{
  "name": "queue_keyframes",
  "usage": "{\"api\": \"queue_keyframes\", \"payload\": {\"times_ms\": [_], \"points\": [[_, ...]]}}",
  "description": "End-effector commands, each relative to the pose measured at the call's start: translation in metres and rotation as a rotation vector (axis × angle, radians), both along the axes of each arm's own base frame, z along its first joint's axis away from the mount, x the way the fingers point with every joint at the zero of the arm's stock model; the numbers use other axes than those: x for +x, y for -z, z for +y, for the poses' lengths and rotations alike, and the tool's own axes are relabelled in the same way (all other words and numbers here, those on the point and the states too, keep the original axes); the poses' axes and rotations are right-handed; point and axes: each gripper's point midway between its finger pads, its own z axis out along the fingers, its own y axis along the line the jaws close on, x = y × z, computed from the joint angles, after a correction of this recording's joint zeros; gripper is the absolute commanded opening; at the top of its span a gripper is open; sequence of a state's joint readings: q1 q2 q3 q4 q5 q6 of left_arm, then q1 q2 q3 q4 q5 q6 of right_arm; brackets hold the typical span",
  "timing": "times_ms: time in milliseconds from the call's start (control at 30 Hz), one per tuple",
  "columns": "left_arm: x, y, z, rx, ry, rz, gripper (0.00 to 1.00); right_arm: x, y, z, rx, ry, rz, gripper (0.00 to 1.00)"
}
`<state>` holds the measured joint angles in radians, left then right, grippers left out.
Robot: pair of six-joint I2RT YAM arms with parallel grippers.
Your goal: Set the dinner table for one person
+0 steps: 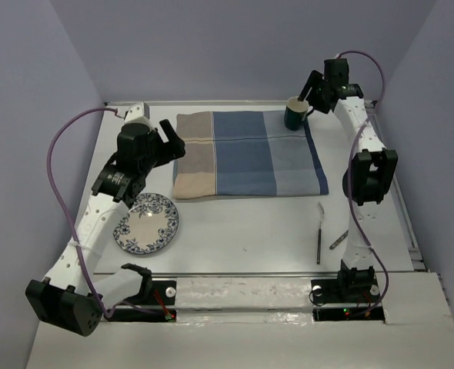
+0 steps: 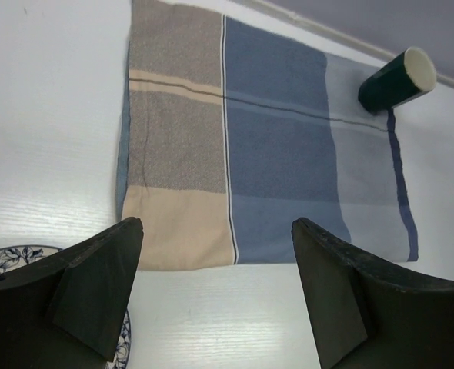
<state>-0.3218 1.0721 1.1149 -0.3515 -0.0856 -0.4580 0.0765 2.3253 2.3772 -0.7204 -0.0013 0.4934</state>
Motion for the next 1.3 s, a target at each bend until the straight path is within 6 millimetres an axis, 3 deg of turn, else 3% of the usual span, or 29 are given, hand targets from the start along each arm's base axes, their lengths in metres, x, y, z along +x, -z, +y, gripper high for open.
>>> {"api": "queue_keyframes", "payload": {"times_ms": [0,33,100,133,233,267,300,400,500,533,633,867,1033,1100,1167,1233,1267], "points": [[0.006,-0.065,0.002,-0.027,-0.023,-0.139,0.89,-0.054,-0.083,0.096,0.141,-0.262,-0.195,0.72],[0.004,-0.078,0.004,-0.033,-0.032,-0.161,0.89,-0.093,-0.071,0.141,0.187,-0.377,-0.153,0.72],[0.003,-0.091,0.008,-0.031,-0.049,-0.183,0.89,-0.127,-0.069,0.196,0.260,-0.502,-0.164,0.71],[0.001,-0.101,0.015,-0.024,-0.074,-0.199,0.89,-0.171,-0.054,0.248,0.304,-0.641,-0.125,0.71],[-0.002,-0.116,0.029,0.003,-0.135,-0.225,0.89,-0.231,-0.028,0.313,0.358,-0.769,-0.055,0.71],[-0.005,-0.121,0.034,0.013,-0.156,-0.227,0.89,-0.260,-0.026,0.345,0.397,-0.852,-0.046,0.71],[-0.006,-0.122,0.039,0.021,-0.178,-0.229,0.89,-0.276,-0.005,0.360,0.425,-0.876,0.021,0.71],[-0.009,-0.120,0.048,0.039,-0.213,-0.225,0.89,-0.316,0.015,0.396,0.441,-0.984,0.086,0.70],[-0.011,-0.111,0.047,0.050,-0.204,-0.198,0.89,-0.339,0.039,0.416,0.456,-1.038,0.162,0.70],[-0.014,-0.111,0.047,0.047,-0.200,-0.197,0.89,-0.352,0.058,0.423,0.453,-1.057,0.211,0.70],[-0.016,-0.096,0.049,0.057,-0.205,-0.177,0.90,-0.370,0.088,0.435,0.482,-1.073,0.324,0.68],[-0.013,-0.079,0.043,0.046,-0.180,-0.165,0.90,-0.370,0.117,0.459,0.528,-1.082,0.427,0.55],[-0.013,-0.064,0.044,0.062,-0.183,-0.145,0.89,-0.374,0.134,0.477,0.525,-1.101,0.471,0.52],[-0.011,-0.058,0.044,0.067,-0.182,-0.140,0.90,-0.378,0.140,0.481,0.525,-1.102,0.486,0.44],[-0.011,-0.055,0.044,0.076,-0.180,-0.139,0.89,-0.384,0.142,0.487,0.538,-1.112,0.497,0.20],[-0.011,-0.057,0.050,0.092,-0.200,-0.146,0.90,-0.385,0.133,0.489,0.556,-1.132,0.486,0.04],[-0.011,-0.065,0.054,0.112,-0.212,-0.165,0.90,-0.387,0.114,0.492,0.578,-1.167,0.462,0.01]]}}
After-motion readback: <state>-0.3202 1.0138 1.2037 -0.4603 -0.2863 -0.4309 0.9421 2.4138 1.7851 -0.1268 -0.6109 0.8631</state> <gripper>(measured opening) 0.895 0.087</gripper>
